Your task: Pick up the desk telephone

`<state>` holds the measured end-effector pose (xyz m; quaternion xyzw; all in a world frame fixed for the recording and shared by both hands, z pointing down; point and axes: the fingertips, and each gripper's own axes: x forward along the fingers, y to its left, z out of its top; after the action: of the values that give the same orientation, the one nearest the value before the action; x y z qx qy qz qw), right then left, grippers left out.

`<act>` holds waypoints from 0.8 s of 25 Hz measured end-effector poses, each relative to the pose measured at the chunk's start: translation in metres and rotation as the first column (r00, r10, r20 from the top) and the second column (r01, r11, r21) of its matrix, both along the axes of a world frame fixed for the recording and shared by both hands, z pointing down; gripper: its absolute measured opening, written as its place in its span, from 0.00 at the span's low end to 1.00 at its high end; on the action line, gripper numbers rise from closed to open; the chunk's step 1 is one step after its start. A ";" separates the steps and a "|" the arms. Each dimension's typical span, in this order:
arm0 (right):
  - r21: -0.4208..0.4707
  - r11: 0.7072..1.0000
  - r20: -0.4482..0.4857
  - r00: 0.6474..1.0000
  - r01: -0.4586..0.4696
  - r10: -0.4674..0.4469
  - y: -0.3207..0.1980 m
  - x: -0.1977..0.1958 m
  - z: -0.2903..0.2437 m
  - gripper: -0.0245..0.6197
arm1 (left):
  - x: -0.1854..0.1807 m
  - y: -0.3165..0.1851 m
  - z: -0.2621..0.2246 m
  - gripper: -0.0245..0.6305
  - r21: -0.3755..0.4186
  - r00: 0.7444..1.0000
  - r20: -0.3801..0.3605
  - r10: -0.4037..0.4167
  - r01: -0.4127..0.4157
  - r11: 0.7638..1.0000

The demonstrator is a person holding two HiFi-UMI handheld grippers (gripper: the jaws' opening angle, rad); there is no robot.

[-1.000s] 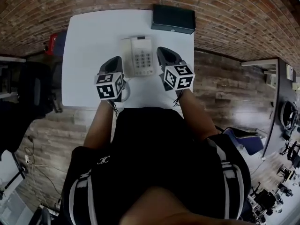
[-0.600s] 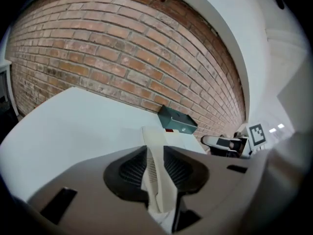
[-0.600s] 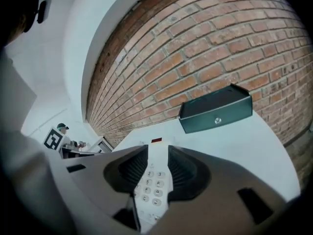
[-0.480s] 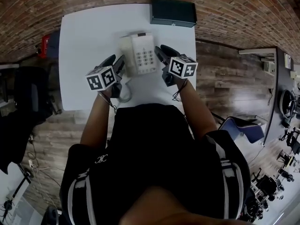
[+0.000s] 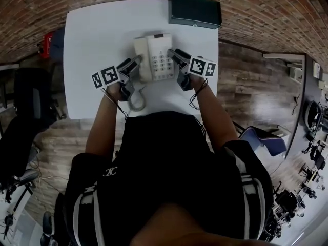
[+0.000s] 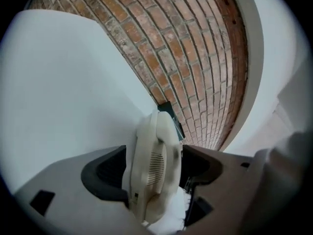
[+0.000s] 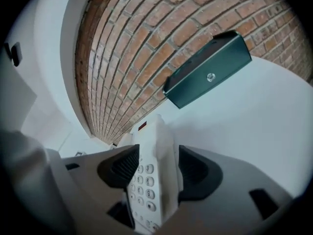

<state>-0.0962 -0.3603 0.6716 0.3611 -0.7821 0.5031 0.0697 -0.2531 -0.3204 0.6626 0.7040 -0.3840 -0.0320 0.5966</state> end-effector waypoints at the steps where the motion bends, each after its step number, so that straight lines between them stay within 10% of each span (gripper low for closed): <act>1: -0.015 1.000 0.011 1.000 -0.001 0.002 -0.001 0.000 0.003 0.37 | 0.001 -0.001 0.003 0.56 -0.007 1.000 -0.016 0.004 -0.004 1.000; 11: -0.146 0.989 0.149 0.989 0.038 -0.016 -0.001 -0.009 0.019 0.38 | 0.019 0.001 0.012 0.58 0.012 0.978 -0.156 0.136 -0.136 0.991; 20: -0.178 0.974 0.127 0.985 0.141 -0.119 0.005 -0.022 0.022 0.38 | 0.039 0.010 0.015 0.58 0.008 0.952 -0.089 0.292 -0.292 0.956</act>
<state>-0.1179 -0.3558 0.6939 0.2713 -0.7562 0.5886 0.0906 -0.2137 -0.3104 0.6777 0.7492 -0.2487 0.0262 0.6133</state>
